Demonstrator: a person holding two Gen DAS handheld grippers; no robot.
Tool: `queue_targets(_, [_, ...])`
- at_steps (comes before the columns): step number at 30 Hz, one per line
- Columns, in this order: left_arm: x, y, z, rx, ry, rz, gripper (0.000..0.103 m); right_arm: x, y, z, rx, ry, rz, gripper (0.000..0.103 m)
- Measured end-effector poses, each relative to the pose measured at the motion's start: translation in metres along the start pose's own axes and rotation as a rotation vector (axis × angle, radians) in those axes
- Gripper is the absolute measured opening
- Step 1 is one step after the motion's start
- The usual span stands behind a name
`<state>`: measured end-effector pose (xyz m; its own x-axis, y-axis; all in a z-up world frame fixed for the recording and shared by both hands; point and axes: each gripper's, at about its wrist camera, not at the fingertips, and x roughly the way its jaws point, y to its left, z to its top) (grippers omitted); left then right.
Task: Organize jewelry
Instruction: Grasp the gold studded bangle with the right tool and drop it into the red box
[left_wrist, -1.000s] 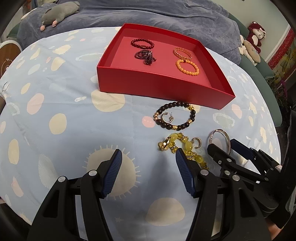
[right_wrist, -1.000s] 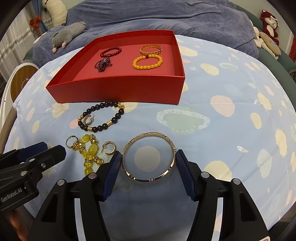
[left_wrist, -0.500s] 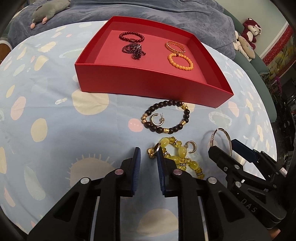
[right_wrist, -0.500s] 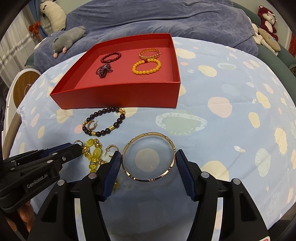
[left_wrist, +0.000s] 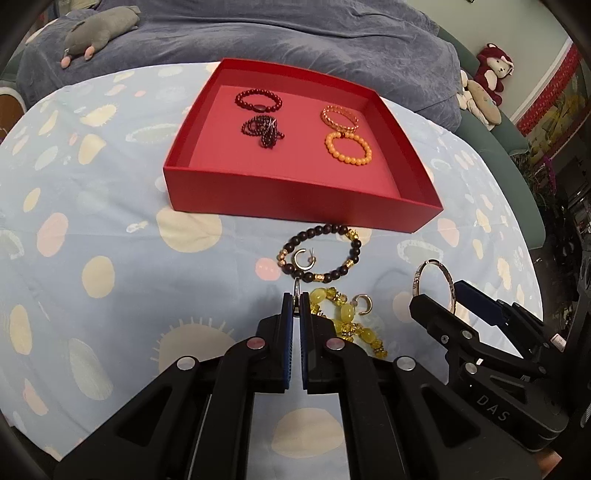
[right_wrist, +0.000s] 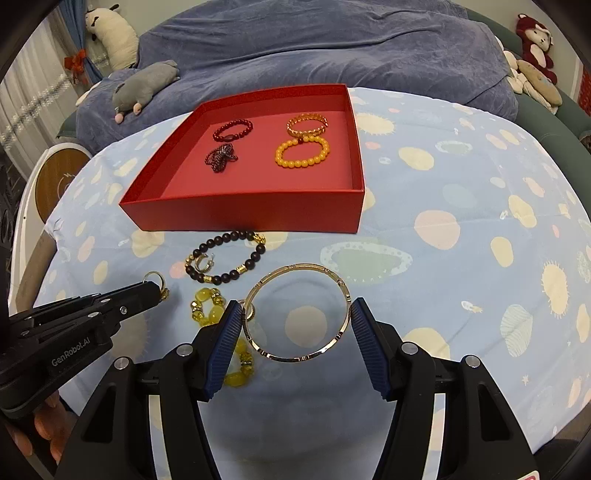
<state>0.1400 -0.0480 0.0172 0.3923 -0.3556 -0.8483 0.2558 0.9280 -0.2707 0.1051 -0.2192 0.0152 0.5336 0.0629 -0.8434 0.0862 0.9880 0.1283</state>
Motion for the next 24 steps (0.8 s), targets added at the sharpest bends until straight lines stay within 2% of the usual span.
queue_targets(6, [-0.024,0.002,0.026,0.001,-0.059,-0.001,0.003,-0.017,0.008,0.025,-0.021,-0.053,0.027,0.059])
queue_targets(12, [-0.032,0.005,0.071,0.017,-0.126,0.000,0.003,-0.016,0.011,0.069,-0.026,-0.098,0.061,0.059])
queue_targets(18, [-0.017,0.008,0.112,0.018,-0.153,0.017,0.003,0.008,0.016,0.106,-0.046,-0.109,0.056,0.059])
queue_targets(24, [0.014,0.015,0.125,0.020,-0.120,0.046,0.003,0.040,0.017,0.116,-0.053,-0.071,0.047,0.059])
